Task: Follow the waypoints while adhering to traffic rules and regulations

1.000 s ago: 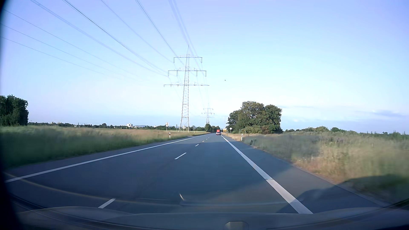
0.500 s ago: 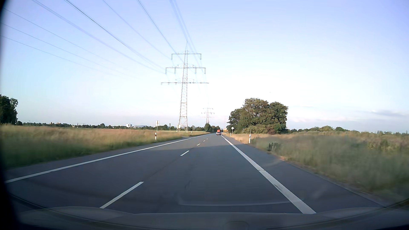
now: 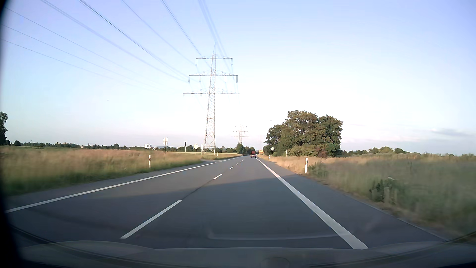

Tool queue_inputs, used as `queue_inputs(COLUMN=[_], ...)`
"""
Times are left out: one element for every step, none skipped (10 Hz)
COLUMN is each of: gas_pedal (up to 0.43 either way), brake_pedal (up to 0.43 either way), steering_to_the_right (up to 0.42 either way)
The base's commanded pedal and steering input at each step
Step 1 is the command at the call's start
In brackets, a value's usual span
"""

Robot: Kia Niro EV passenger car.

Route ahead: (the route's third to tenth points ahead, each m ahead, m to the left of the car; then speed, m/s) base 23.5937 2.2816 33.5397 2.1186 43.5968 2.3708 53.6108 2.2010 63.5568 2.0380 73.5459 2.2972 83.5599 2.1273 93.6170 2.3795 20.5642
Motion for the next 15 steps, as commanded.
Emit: queue_inputs(gas_pedal=[0.098,0.098,0.098,0.098,0.098,0.079,0.059,0.028,0.008,0.000,0.000,0.000,0.000,0.000,0.000], brake_pedal=[0.018,0.018,0.018,0.024,0.018,0.024,0.024,0.024,0.024,0.024,0.024,0.024,0.024,0.024,0.024], steering_to_the_right=[0.002,0.002,0.001,0.000,0.000,0.000,0.000,0.000,0.000,0.000,0.000,0.000,0.000,0.000,0.000])
